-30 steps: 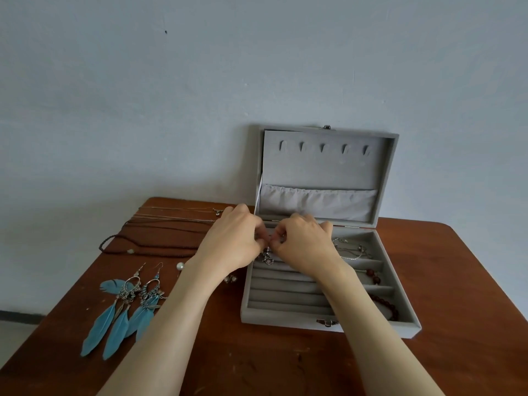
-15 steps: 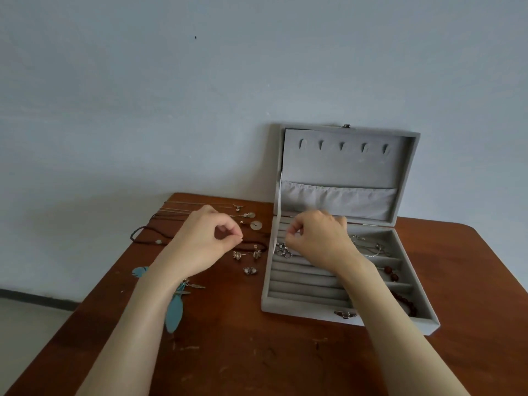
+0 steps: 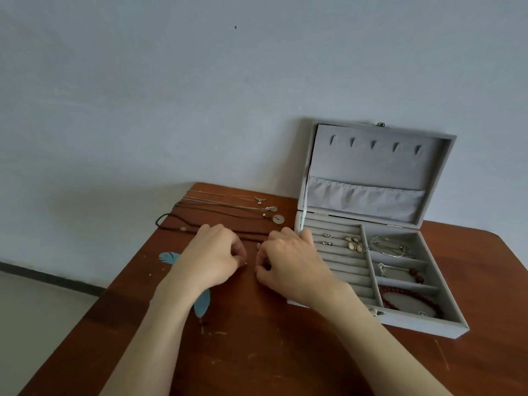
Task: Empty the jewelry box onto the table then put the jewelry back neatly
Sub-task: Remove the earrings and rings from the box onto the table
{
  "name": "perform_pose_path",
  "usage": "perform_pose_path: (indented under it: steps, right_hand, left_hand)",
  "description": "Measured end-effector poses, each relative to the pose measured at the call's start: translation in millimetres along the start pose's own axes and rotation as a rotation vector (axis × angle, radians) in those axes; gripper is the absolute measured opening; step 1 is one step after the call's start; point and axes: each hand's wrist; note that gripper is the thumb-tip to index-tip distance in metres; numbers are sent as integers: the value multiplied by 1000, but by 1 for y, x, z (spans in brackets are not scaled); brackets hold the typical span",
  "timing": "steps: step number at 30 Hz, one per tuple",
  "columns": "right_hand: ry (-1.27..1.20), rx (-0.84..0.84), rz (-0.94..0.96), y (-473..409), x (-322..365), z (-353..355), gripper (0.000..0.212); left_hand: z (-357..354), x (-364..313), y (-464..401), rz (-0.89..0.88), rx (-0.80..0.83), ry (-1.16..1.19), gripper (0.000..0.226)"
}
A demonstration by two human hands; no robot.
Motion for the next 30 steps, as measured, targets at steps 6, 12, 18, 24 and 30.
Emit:
perform_pose_path:
  steps: [6,12,18,24,30]
  right_hand:
    - [-18,13,-14,-2,1,1,24]
    - [-57,44,-22,-2,-4,7,20]
    - [-388,-62,-75,-1,-22,48,12]
    - [-276,-175,-343,7,-69,71,18]
    - [-199,-110,-492,12,-85,70,22]
  left_hand:
    - [-5,-5,-1,-29,9,4,10]
    - [-7,-4,-3,-40,14,35,9]
    - [-1,-9,2,-126,-112,138,11]
    - [2,-57,-10,-284,-316,97,20]
    - [-12,-95,-45,-311,-281,-152,29]
Point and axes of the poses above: each hand's wrist, its own y-axis away from the middle knuckle, its own z-axis out of the back of the hand, x = y × z, and after that the axes turned 14 degrees about -y, right-handed
